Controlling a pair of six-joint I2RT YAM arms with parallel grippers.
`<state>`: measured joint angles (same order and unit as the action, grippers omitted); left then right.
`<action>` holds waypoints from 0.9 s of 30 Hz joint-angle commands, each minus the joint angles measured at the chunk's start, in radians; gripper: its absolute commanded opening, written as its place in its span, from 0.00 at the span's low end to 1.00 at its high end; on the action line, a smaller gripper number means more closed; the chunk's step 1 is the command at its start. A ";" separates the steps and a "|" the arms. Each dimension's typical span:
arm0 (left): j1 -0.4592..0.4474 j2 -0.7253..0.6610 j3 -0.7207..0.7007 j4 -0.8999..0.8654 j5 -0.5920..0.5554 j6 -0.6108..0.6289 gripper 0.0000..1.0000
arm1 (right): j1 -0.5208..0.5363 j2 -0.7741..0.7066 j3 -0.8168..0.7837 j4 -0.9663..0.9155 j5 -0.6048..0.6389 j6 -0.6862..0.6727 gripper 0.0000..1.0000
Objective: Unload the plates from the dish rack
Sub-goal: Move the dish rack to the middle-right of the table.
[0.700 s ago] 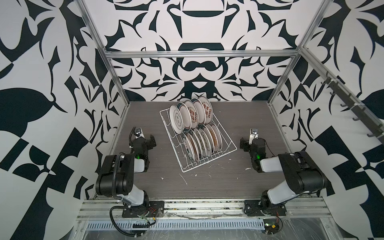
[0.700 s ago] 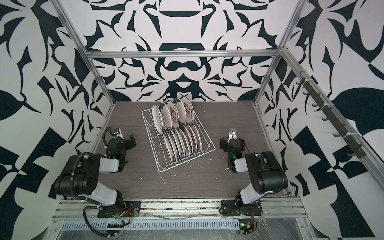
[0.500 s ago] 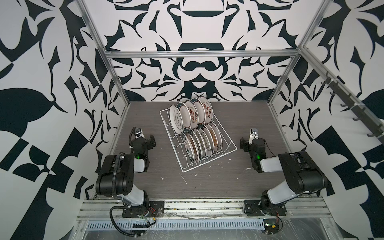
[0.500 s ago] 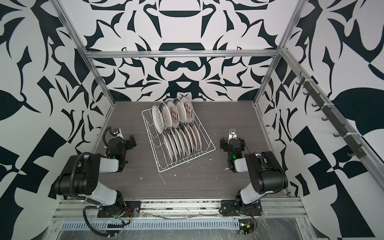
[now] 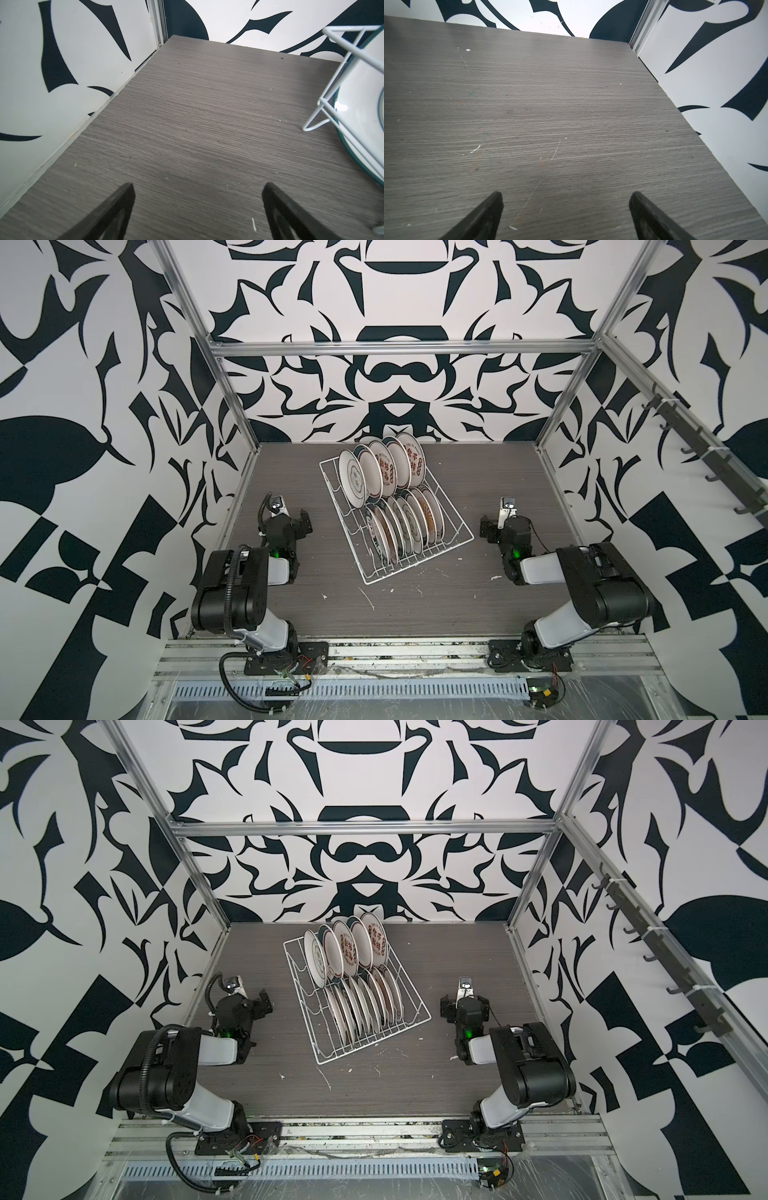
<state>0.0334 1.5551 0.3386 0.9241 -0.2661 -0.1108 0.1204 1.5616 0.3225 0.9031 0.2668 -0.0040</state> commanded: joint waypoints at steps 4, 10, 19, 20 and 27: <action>-0.002 0.010 0.021 0.039 -0.007 0.002 0.99 | 0.006 -0.001 0.023 0.042 0.019 -0.006 0.99; -0.001 0.010 0.021 0.040 -0.007 0.002 0.99 | 0.006 -0.001 0.023 0.043 0.018 -0.006 0.99; -0.002 0.008 0.024 0.033 -0.003 0.005 0.99 | 0.006 -0.003 0.021 0.044 0.017 -0.006 0.99; -0.001 0.009 0.024 0.033 -0.004 0.005 0.99 | 0.006 -0.003 0.021 0.046 0.017 -0.006 0.99; -0.001 0.003 0.018 0.047 -0.008 0.006 0.99 | 0.006 -0.043 0.022 0.018 0.029 -0.008 0.99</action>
<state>0.0334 1.5551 0.3386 0.9245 -0.2661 -0.1066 0.1204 1.5585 0.3225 0.9016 0.2726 -0.0040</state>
